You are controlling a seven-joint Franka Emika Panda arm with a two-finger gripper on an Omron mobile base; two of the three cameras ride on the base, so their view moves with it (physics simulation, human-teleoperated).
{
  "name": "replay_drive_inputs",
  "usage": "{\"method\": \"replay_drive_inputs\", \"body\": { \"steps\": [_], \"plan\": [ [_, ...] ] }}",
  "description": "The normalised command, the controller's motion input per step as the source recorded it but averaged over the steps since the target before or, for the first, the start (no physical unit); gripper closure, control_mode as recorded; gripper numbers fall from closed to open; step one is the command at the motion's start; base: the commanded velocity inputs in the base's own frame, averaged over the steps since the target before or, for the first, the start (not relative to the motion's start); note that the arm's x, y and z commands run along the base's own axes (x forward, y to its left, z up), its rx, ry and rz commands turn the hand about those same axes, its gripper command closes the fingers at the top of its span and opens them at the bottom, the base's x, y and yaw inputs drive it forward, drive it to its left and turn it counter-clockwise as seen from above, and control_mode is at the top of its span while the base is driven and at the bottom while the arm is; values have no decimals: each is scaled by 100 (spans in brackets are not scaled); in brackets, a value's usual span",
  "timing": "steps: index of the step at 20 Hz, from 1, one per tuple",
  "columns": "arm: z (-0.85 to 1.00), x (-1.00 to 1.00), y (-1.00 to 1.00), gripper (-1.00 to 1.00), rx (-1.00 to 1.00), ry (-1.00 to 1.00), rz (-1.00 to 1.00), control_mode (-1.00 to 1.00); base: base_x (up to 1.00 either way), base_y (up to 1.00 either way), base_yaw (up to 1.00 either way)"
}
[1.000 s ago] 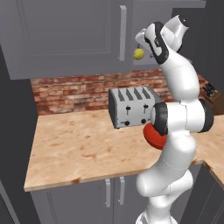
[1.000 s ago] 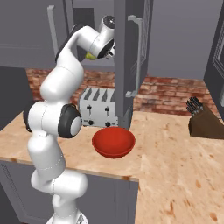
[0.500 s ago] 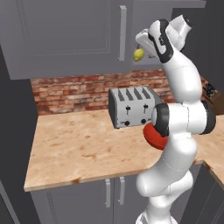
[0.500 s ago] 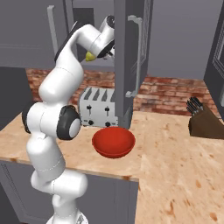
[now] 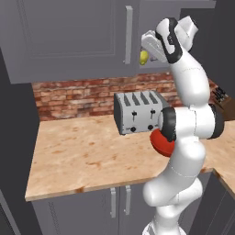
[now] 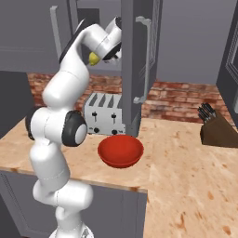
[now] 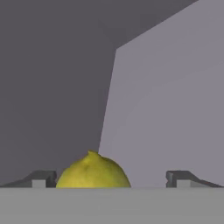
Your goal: Pick the lemon from the cabinet and place it in the bowl. Then pick the bowl and place it in the sink. Then turn on the sink facuet.
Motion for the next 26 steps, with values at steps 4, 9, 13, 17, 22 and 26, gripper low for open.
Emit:
{"method": "replay_drive_inputs", "body": {
  "steps": [4,9,13,17,22,26],
  "plan": [
    [-6,-11,5,100,3,0,10,-100,0,0,0],
    [0,-24,-5,100,7,0,5,-100,0,0,0],
    [-2,-51,0,100,3,-1,2,-100,0,0,0],
    [-9,-81,0,100,0,-9,0,-100,0,0,0],
    [-13,-99,0,100,0,-18,0,-100,0,0,0],
    [-16,-99,3,100,0,-19,0,-100,0,0,0]
  ]
}}
